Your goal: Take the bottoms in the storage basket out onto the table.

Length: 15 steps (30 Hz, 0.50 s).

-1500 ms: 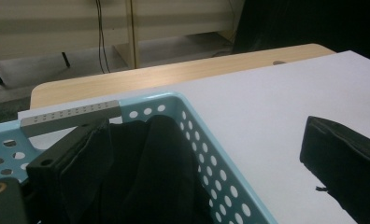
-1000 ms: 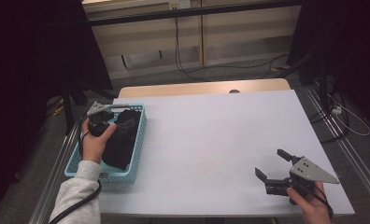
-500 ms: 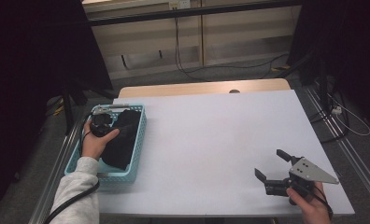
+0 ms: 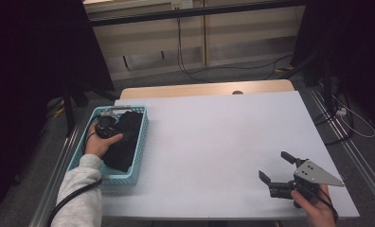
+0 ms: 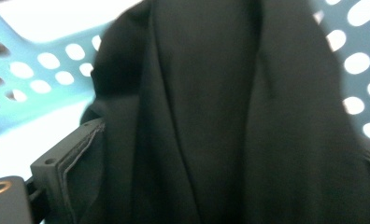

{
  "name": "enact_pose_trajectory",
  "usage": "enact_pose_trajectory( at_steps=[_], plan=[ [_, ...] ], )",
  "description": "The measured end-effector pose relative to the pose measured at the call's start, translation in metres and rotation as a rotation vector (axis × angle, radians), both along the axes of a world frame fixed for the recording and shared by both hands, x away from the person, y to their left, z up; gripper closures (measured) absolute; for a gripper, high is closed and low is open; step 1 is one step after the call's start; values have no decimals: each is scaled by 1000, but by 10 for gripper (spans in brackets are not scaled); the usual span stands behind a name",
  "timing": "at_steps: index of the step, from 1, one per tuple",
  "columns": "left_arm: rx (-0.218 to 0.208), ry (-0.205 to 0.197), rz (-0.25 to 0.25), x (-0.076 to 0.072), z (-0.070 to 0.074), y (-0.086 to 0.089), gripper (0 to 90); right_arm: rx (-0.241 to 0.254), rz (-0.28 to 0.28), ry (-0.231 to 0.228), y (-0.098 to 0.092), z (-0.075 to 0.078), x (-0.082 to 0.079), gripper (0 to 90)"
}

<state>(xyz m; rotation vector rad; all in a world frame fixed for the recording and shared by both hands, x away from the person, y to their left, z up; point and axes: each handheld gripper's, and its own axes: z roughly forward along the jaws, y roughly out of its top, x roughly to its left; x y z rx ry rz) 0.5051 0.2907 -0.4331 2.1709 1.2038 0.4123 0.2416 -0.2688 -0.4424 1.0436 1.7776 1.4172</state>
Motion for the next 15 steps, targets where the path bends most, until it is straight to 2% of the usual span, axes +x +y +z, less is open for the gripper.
enact_pose_trajectory(
  at_steps=[2, 6, 8, 15],
  plan=[
    [-9, 31, 2, 1, -6, -2, 38, -3, 0, 0, 0, 0, 0, 12],
    [-4, 52, 4, 4, -12, -5, 24, -4, 1, -1, 0, 0, -1, 12],
    [11, 56, -3, 5, -13, -5, 18, -3, 4, -2, 0, 0, 0, 14],
    [1, 47, 4, 4, -17, -5, 0, -4, 6, 3, -1, 0, 0, 16]
  ],
)
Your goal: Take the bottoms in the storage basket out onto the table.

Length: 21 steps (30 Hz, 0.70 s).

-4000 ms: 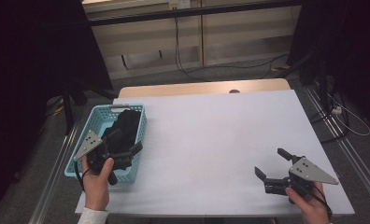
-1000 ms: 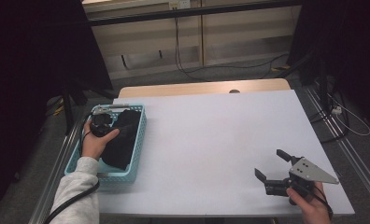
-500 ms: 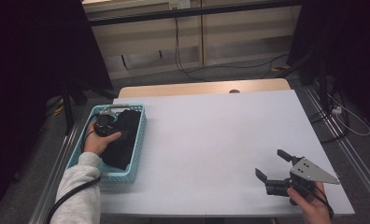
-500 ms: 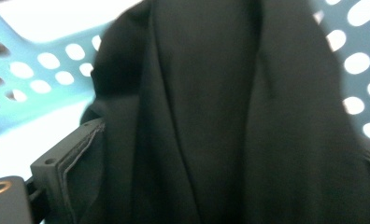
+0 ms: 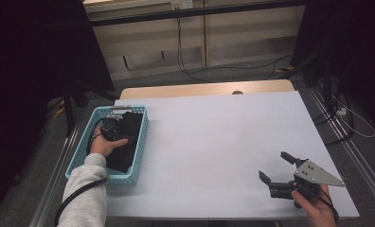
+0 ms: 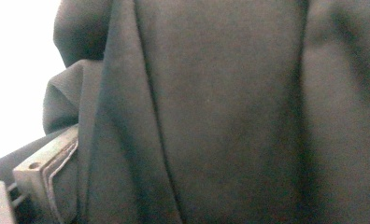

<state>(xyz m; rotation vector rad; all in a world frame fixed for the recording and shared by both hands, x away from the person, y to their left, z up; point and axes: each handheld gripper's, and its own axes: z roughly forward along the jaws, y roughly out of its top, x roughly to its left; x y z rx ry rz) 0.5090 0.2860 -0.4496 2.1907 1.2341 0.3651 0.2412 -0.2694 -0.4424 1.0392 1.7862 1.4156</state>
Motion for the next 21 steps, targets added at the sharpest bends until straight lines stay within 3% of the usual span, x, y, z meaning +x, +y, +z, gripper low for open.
enact_pose_trajectory(
  at_steps=[6, 13, 21],
  plan=[
    [9, -5, 16, -1, -2, -4, 0, -4, 8, -1, 1, 0, 0, 16],
    [-3, -6, -10, -3, -3, -7, 0, -5, 15, 0, 2, 0, 0, 17],
    [-5, 1, -13, -6, 0, -12, 85, -7, 22, 0, 3, 0, 1, 17]
  ],
)
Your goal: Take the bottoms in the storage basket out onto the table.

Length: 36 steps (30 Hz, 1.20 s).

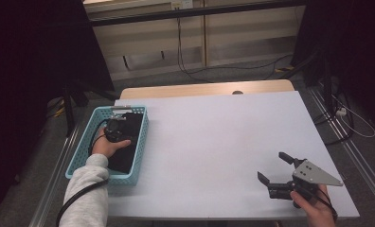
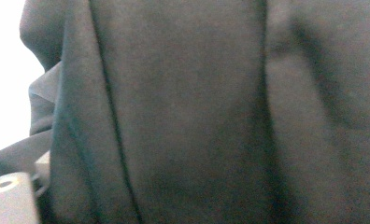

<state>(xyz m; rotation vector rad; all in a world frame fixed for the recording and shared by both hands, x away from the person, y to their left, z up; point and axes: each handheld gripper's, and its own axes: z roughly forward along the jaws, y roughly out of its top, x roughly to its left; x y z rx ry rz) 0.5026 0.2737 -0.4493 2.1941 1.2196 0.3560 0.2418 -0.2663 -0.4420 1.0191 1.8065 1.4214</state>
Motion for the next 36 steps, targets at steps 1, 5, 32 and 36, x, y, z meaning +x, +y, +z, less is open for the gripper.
enact_pose_trajectory(
  at_steps=[1, 5, 32, 36],
  plan=[
    [-12, 6, 0, -1, 1, -1, 113, -1, 0, 1, 0, 0, 0, 17],
    [-14, 15, -29, -3, 4, -3, 235, -1, 0, 1, 0, 0, 0, 17],
    [-36, 129, 79, -2, 18, -13, 696, 3, 7, 4, -1, 0, 1, 17],
    [-39, 146, 123, -2, 24, -8, 712, 5, 6, 3, -1, 0, 0, 17]
  ],
)
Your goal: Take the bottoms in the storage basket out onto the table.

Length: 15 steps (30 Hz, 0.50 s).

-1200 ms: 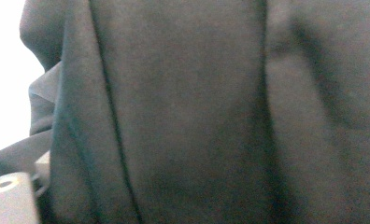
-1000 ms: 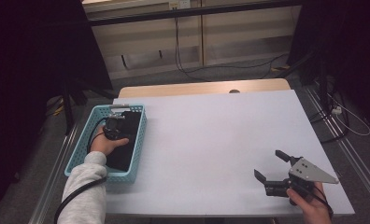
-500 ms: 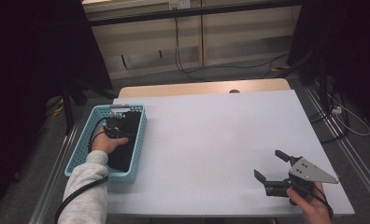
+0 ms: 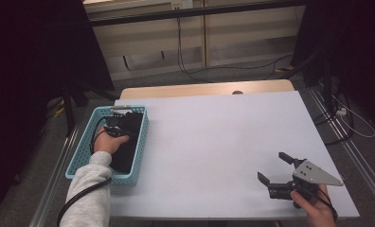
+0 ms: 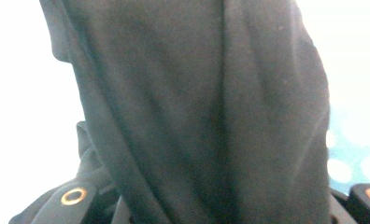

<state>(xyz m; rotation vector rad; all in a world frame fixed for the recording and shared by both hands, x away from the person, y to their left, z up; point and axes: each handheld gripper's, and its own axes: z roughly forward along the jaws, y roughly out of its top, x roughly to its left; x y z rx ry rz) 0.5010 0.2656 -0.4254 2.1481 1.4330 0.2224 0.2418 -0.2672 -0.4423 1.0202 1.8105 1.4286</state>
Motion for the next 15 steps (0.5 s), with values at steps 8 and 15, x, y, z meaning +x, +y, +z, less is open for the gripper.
enact_pose_trajectory(
  at_steps=[8, 15],
  plan=[
    [-26, -21, 39, -4, 29, 17, 722, 9, -14, 3, -2, -1, 0, 16],
    [-74, -91, 51, -9, 69, 20, 722, 7, -8, 9, 0, -1, 1, 16]
  ],
)
